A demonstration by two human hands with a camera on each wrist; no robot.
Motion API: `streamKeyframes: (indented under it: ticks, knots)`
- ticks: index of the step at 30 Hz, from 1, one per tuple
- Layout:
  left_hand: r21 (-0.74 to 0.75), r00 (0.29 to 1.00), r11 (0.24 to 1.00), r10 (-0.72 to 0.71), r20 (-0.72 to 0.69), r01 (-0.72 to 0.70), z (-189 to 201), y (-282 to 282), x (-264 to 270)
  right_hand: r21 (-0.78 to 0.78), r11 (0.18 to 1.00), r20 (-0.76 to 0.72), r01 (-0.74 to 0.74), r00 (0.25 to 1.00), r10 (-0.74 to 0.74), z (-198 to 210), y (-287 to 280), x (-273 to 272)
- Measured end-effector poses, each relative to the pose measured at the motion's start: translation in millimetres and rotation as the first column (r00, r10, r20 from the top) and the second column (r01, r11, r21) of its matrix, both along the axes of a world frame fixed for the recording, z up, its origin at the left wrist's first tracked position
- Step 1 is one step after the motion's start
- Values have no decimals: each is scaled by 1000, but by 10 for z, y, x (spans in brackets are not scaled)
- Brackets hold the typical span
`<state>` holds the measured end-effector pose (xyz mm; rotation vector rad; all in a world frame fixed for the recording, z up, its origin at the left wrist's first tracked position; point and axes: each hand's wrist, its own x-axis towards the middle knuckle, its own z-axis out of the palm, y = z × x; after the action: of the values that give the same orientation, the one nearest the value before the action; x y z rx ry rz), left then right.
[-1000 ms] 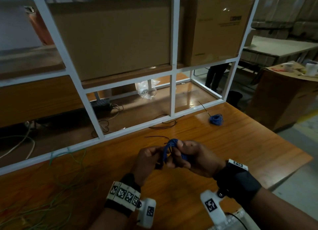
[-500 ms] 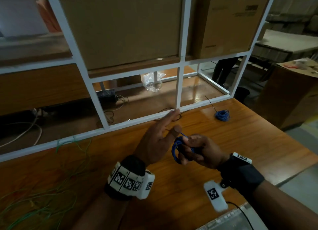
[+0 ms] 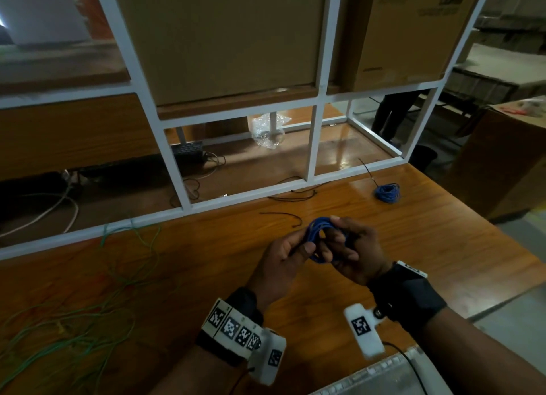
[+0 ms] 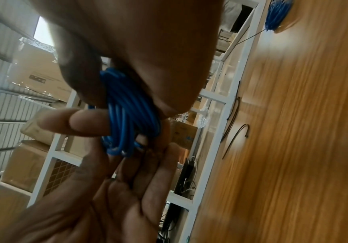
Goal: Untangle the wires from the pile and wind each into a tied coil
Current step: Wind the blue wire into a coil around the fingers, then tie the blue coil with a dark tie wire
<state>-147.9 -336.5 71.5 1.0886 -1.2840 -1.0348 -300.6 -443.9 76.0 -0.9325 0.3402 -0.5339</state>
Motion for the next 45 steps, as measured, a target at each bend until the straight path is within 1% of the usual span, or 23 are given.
streamKeyframes:
  ticks: [2, 5, 7, 9, 12, 13, 15, 17, 18, 19, 20, 21, 24, 27, 29, 32, 34, 37, 39, 41, 42, 43, 45]
  knots:
    - [-13, 997, 997, 79, 5, -79, 8, -25, -28, 1, 1000, 24, 19, 1000, -19, -6, 5, 27]
    - [-11, 976, 977, 214, 49, -214, 5, -66, -52, -37, 994, -8, 98, 995, -98, -21, 45, 89]
    - [5, 957, 960, 278, 76, -280, -34, -107, -35, -113, 981, -63, 159, 984, -167, 7, 84, 146]
    - [2, 946, 950, 312, 90, -313, -66, -137, -2, -203, 955, -134, 217, 960, -247, 62, 115, 183]
    - [-16, 924, 929, 368, 102, -369, -74, -136, 83, -365, 884, -219, 291, 896, -385, 84, 135, 165]
    - [-15, 920, 926, 376, 108, -377, -69, -126, 110, -426, 857, -242, 290, 876, -417, 69, 132, 140]
    - [-8, 909, 918, 393, 137, -395, -84, -99, 162, -603, 771, -298, 205, 839, -456, 30, 128, 87]
    - [-13, 899, 913, 404, 171, -408, -110, -76, 218, -788, 614, -348, 52, 785, -513, -1, 126, 61]
    - [-17, 897, 914, 402, 184, -406, -132, -63, 245, -838, 546, -364, -14, 760, -539, -5, 130, 65]
    - [-17, 895, 915, 398, 201, -404, -148, -51, 263, -860, 508, -374, -51, 741, -558, 6, 135, 77]
    - [-4, 895, 917, 389, 219, -398, -162, -31, 271, -863, 502, -381, -59, 730, -568, 21, 144, 99]
    - [20, 899, 922, 372, 231, -386, -166, -3, 271, -854, 518, -380, -42, 731, -567, 37, 165, 124]
    - [75, 927, 947, 288, 239, -313, -172, 80, 319, -798, 602, -374, 33, 757, -536, 63, 238, 211]
    - [157, 959, 960, 197, 205, -230, -188, 155, 506, -783, 622, -396, 20, 756, -522, 32, 288, 338]
    - [218, 974, 957, 161, 159, -194, -207, 212, 644, -804, 595, -390, -2, 758, -524, -12, 329, 450]
    - [245, 986, 955, 159, 52, -167, -220, 249, 828, -817, 577, -372, -16, 779, -505, -41, 401, 626]
    - [253, 989, 957, 148, 9, -145, -248, 262, 936, -826, 562, -393, -45, 761, -516, -74, 412, 721]
    - [242, 997, 967, 80, 16, -81, -274, 297, 1046, -856, 507, -412, -97, 719, -559, -165, 416, 840]
    - [231, 999, 972, 43, 14, -45, -284, 287, 1103, -857, 500, -434, -126, 699, -568, -229, 377, 893]
    - [212, 997, 976, 32, 63, -45, -321, 215, 1129, -850, 502, -466, -162, 675, -572, -263, 296, 918]
    - [203, 994, 978, 35, 101, -55, -354, 157, 1137, -853, 487, -476, -187, 662, -579, -269, 242, 928]
    - [207, 989, 976, 42, 143, -72, -383, 88, 1138, -862, 457, -479, -218, 645, -595, -266, 180, 935]
    - [236, 980, 965, 69, 187, -113, -415, -58, 1118, -890, 356, -454, -284, 622, -638, -269, 46, 945]
